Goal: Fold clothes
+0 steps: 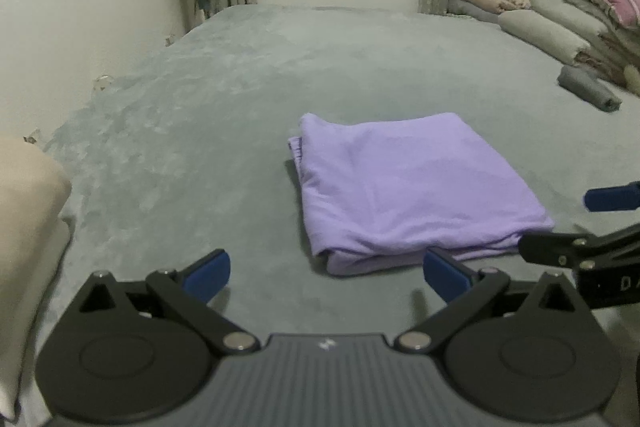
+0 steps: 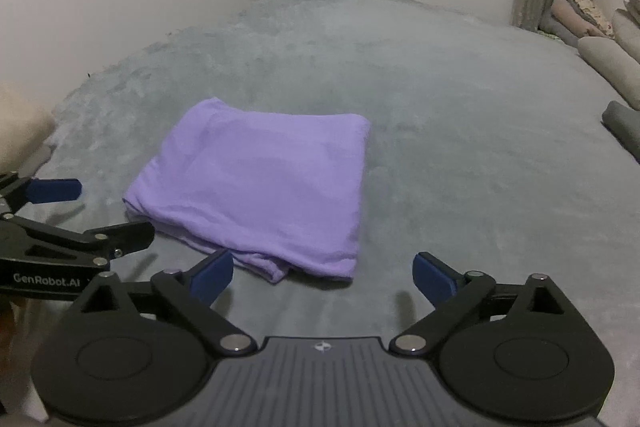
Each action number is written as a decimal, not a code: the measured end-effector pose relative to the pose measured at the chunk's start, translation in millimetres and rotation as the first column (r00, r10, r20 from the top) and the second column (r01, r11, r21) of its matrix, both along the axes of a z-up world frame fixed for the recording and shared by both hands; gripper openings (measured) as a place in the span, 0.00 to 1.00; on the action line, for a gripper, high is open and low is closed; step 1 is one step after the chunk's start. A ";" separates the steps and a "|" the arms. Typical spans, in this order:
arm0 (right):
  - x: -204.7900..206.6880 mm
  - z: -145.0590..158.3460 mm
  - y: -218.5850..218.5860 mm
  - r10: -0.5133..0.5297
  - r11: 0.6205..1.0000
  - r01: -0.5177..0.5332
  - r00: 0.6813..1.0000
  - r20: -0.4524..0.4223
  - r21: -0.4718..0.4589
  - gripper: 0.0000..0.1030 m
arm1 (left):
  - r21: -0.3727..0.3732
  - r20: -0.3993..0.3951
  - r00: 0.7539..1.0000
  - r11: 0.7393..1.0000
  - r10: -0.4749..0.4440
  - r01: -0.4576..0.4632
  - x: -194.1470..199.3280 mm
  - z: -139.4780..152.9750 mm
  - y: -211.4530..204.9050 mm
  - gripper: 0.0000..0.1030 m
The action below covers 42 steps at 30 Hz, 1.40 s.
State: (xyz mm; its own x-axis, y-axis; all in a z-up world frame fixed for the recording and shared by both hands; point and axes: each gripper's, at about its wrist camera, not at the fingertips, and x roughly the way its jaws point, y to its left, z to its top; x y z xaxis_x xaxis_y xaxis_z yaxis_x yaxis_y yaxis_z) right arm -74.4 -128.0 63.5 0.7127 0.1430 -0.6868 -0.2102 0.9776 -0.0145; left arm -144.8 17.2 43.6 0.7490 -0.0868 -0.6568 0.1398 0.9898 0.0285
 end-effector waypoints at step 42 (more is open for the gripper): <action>1.6 -0.2 -2.5 -0.051 0.999 0.051 0.999 0.001 0.008 1.00 | 0.060 -0.003 1.000 0.998 -0.002 0.002 -3.4 1.3 -4.0 1.00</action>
